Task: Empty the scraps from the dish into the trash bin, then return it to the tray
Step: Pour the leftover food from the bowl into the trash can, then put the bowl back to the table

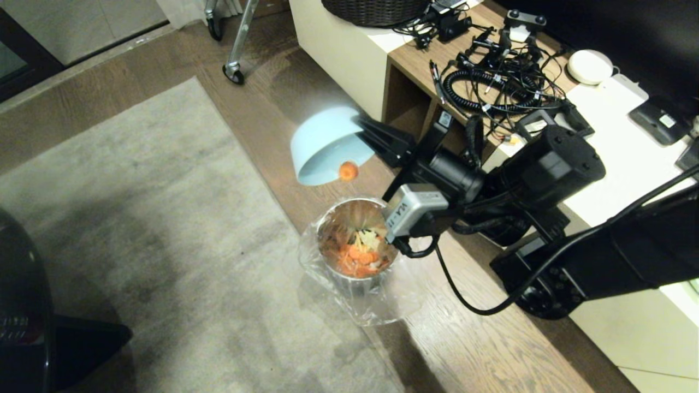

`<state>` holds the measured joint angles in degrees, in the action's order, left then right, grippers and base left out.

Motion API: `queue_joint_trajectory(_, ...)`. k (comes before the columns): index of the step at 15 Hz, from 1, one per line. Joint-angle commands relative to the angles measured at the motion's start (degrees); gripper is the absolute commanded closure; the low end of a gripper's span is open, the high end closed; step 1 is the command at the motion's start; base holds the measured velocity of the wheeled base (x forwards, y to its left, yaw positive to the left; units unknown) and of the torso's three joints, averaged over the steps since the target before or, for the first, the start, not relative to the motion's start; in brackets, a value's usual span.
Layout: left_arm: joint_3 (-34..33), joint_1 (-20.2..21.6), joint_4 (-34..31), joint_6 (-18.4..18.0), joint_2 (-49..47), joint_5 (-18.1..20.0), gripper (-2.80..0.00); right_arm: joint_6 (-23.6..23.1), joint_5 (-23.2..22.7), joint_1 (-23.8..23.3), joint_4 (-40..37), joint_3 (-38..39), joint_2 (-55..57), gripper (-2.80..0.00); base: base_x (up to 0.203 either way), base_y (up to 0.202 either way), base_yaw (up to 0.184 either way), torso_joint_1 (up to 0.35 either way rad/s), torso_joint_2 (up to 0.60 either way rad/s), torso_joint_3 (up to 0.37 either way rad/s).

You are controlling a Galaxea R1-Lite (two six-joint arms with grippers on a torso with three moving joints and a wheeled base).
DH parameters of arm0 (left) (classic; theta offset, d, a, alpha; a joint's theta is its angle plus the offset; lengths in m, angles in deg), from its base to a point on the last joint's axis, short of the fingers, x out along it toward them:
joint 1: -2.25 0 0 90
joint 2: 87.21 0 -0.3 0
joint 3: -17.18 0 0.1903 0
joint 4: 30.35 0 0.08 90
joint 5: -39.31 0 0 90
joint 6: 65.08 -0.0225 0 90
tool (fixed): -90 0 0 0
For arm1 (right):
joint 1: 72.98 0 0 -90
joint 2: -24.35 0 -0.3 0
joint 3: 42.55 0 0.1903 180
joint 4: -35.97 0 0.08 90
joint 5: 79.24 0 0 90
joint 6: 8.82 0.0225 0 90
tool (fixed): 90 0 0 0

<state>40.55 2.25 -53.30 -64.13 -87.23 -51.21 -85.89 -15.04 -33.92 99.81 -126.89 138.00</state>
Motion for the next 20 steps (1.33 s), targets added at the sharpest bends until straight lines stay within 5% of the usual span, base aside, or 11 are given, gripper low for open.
queue_joint_trajectory(1, 0.00, 0.00, 0.02, 0.02, 0.02, -0.01, 0.00, -0.45, -0.30, 0.05, 2.74, -0.21, 0.79, 0.00, 0.000, 0.000, 0.000, 0.000, 0.00, 0.000)
queue_joint_trajectory(11, 0.00, 0.00, 0.02, 0.02, 0.02, -0.01, 0.00, 1.46, -0.35, -0.03, 2.74, 3.62, -0.97, 0.00, 0.000, 0.000, 0.000, 0.000, 0.00, 0.000)
queue_joint_trajectory(16, 0.00, 0.00, 0.02, 0.02, 0.02, -0.01, 0.00, 7.63, 13.68, -0.20, 2.74, 12.39, -4.03, 0.00, 0.000, 0.000, 0.000, 0.000, 0.00, 0.000)
queue_joint_trajectory(20, 0.00, 0.00, 0.02, 0.02, 0.02, -0.01, 0.00, 17.30, 27.11, -0.28, 2.74, 16.09, -4.52, 0.00, 0.000, 0.000, 0.000, 0.000, 0.00, 0.000)
